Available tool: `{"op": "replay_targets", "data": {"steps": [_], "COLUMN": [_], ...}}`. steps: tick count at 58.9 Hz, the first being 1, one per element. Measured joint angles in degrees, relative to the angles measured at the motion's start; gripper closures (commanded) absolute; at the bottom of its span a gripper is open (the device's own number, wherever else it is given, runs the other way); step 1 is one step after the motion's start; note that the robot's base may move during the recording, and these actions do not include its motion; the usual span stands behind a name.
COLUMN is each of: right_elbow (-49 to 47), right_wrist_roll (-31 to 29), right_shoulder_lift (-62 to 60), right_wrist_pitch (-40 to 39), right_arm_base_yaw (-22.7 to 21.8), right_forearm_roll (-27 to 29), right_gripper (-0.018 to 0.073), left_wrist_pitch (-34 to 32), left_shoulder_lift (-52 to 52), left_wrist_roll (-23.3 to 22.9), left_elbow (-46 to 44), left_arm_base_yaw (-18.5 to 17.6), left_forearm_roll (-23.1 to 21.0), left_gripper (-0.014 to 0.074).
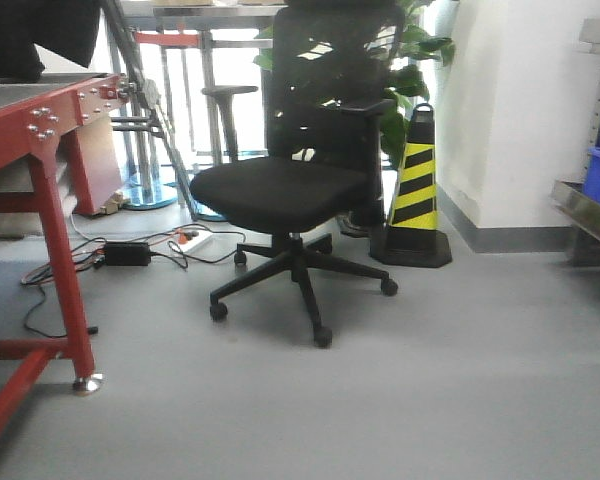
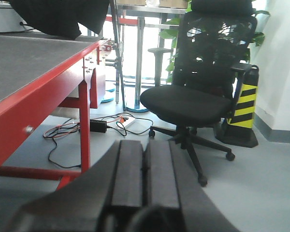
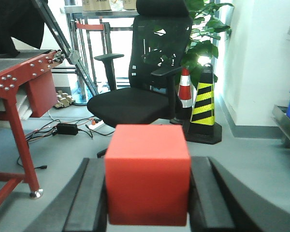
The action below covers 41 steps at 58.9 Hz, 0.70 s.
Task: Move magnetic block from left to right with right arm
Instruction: 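Carry the cube in the right gripper while driving past the chair, then carry the cube while driving up to the table with grey crates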
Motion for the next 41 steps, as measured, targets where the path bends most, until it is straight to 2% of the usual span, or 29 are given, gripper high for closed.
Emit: {"op": "replay_targets", "data": {"steps": [41], "right_elbow": [0.0], "right_wrist_roll": [0.0], "right_shoulder_lift": [0.01], "right_wrist_pitch": [0.0], "right_arm_base_yaw": [0.0], "right_forearm_roll": [0.0], "right_gripper": [0.0252], "left_wrist_pitch": [0.0], "left_shoulder_lift": [0.0], "left_wrist_roll": [0.0], "left_elbow": [0.0], "left_arm_base_yaw": [0.0], "left_forearm_roll": [0.0], "left_gripper": [0.0713]}}
